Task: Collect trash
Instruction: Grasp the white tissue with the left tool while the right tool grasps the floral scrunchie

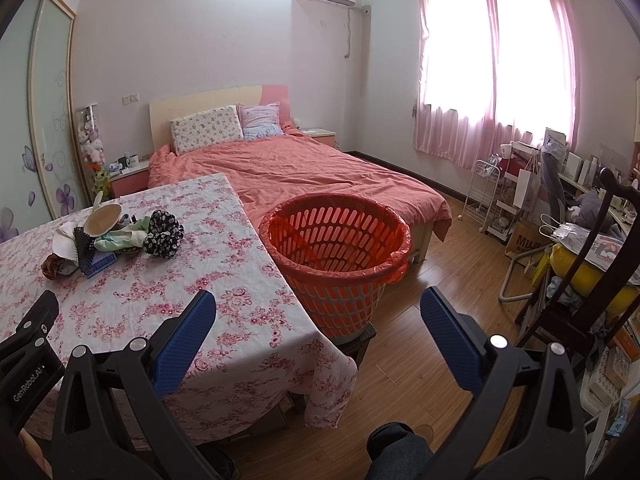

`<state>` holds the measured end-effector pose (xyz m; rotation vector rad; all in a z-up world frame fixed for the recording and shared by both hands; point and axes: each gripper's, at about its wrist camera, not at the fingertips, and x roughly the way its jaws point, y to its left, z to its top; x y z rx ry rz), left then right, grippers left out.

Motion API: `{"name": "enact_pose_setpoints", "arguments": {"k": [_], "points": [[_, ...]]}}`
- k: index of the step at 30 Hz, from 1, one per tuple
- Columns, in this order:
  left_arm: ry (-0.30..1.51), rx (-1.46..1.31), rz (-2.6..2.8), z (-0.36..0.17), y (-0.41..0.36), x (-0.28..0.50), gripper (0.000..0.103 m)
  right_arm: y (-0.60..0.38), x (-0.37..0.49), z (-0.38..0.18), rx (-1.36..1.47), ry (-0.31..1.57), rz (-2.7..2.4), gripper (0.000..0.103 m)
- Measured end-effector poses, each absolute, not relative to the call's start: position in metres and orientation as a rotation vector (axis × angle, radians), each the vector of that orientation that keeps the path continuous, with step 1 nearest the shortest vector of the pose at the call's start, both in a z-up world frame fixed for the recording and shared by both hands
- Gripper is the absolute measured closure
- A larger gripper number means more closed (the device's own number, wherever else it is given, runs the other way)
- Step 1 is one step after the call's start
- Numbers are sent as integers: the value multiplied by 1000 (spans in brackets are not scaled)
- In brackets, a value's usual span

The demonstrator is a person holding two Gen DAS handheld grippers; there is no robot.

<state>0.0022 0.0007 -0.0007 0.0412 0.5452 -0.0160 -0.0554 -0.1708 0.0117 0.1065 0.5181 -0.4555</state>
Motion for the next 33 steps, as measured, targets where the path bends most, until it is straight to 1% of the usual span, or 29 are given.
{"name": "enact_pose_setpoints", "arguments": {"k": [10, 21, 28, 30, 33], "points": [[575, 3, 2, -14, 18, 33, 4, -167, -36, 9, 87, 523, -428, 2], [639, -76, 114, -31, 81, 99, 4, -145, 30, -4, 75, 599, -302, 2], [644, -112, 156, -33, 119, 149, 4, -138, 83, -16, 144, 656, -194, 2], [640, -109, 155, -32, 123, 164, 6, -137, 98, -19, 164, 664, -180, 2], [642, -106, 137, -30, 125, 186, 13, -132, 119, -21, 190, 672, -150, 2]]}}
